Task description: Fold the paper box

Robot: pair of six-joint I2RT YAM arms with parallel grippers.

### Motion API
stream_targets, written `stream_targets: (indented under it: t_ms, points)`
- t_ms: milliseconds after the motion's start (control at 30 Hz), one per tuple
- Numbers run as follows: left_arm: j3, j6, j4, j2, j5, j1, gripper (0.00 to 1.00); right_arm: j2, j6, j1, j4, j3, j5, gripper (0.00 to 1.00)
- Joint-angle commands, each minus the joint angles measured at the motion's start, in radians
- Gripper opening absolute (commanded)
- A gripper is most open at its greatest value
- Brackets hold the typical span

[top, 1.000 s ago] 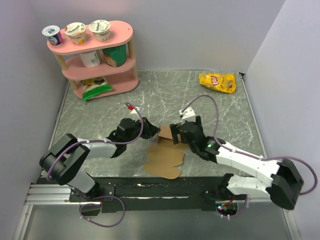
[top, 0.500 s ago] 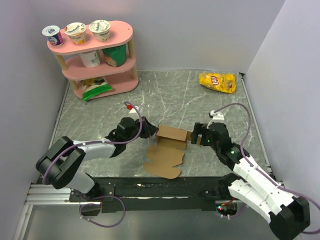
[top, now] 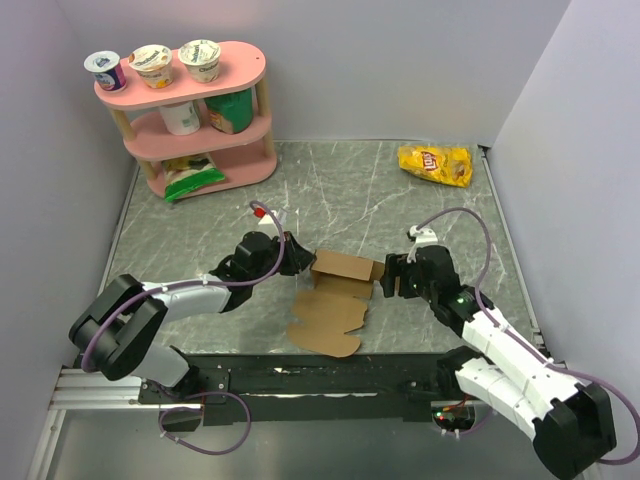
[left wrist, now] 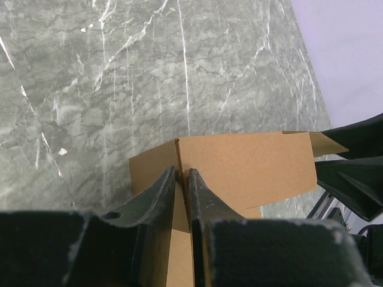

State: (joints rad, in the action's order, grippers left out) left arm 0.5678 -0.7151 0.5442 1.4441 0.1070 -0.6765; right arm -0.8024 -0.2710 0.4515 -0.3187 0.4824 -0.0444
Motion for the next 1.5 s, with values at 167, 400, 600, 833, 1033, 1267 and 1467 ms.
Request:
stream_targets:
  t_ms: [167,400,600,833,1033,1267,1467]
  points:
    - [0.006,0.04,-0.147,0.015,-0.038,0.002,0.2,0.003,-0.046,-0.002,0.058,0.013,0.028,0.63]
    - [0.006,0.023,-0.144,0.013,-0.03,0.002,0.18,-0.015,-0.103,0.027,0.116,-0.016,0.074,0.44]
    - [0.001,-0.007,-0.107,0.027,-0.001,0.0,0.18,-0.026,-0.148,0.099,0.139,-0.021,0.028,0.43]
    - [0.003,-0.03,-0.098,0.029,0.023,0.002,0.17,-0.083,-0.188,0.205,0.139,0.012,-0.08,0.42]
    - [0.009,-0.021,-0.119,0.003,0.031,0.002,0.2,-0.087,-0.197,0.21,0.145,0.022,-0.123,0.43]
    - [0.056,0.048,-0.217,-0.088,-0.013,0.011,0.92,-0.104,-0.143,0.173,0.078,0.073,-0.123,0.43]
    - [0.038,0.109,-0.251,-0.255,-0.053,0.043,0.96,-0.123,-0.096,0.112,0.041,0.105,-0.08,0.39]
